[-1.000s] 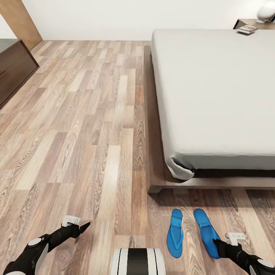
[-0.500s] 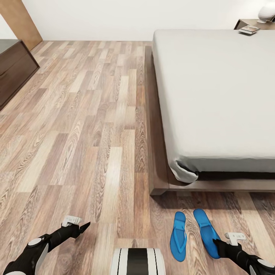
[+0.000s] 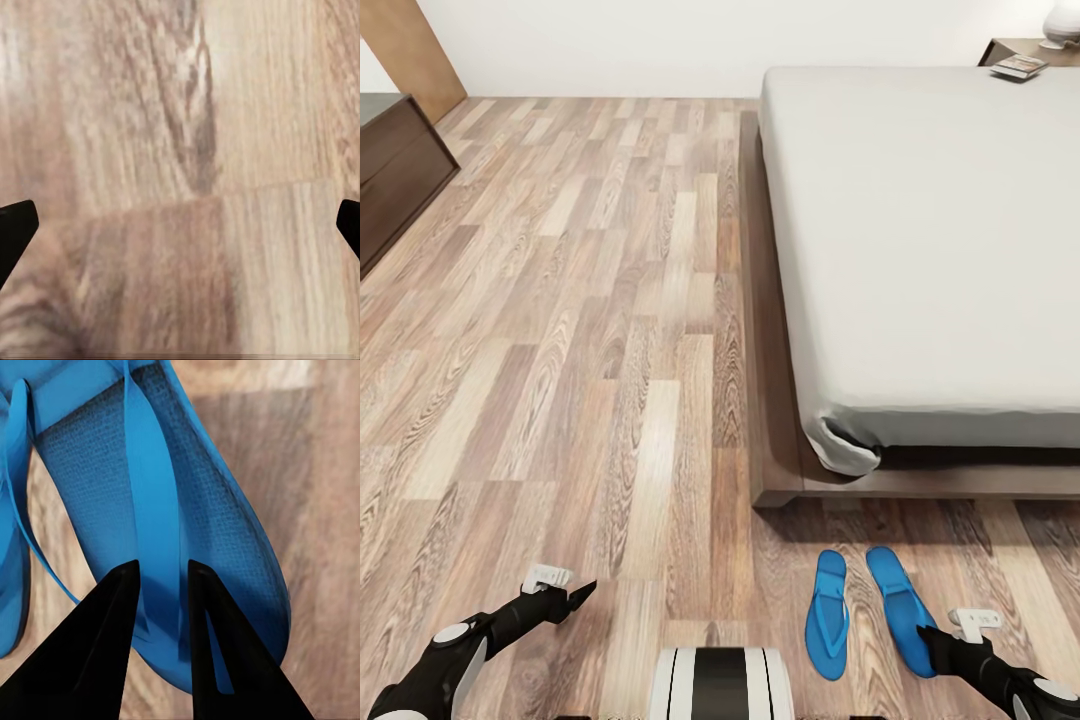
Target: In the bedroom, move the book from the bed onto either nightstand, and place the two sandals side by side next to the bed.
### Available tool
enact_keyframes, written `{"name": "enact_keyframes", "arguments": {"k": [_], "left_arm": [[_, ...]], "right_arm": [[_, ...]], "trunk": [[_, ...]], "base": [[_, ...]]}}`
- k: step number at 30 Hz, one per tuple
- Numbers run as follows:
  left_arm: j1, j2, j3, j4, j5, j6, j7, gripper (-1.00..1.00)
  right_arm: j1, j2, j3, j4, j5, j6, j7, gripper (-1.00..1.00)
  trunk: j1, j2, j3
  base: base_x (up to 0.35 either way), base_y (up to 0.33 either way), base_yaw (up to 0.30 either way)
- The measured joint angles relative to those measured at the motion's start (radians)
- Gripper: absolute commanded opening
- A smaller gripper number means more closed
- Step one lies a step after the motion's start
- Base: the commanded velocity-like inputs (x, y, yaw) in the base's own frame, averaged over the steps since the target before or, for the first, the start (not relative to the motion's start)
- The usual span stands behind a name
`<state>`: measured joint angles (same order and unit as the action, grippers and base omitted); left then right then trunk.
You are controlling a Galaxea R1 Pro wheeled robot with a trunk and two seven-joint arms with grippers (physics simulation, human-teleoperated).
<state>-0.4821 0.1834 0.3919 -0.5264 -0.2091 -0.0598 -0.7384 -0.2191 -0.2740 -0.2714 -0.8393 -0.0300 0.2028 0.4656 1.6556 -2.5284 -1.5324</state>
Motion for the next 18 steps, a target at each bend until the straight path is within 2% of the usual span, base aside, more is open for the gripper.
{"name": "enact_keyframes", "arguments": {"k": [10,18], "left_arm": [[0.0,0.0,-0.001,0.0,-0.001,0.0,0.0,1.0],[0.0,-0.001,-0.002,0.0,0.0,0.0,0.0,1.0]], "right_arm": [[0.0,0.001,0.0,0.0,0.0,0.0,-0.001,-1.0],[-0.001,0.005,-0.003,0.0,0.0,0.001,-0.006,-1.0]], "trunk": [[0.005,-0.002,-0.039],[0.004,-0.002,-0.039]], "base": [[0.0,0.0,0.0],[0.0,0.0,0.0]]}}
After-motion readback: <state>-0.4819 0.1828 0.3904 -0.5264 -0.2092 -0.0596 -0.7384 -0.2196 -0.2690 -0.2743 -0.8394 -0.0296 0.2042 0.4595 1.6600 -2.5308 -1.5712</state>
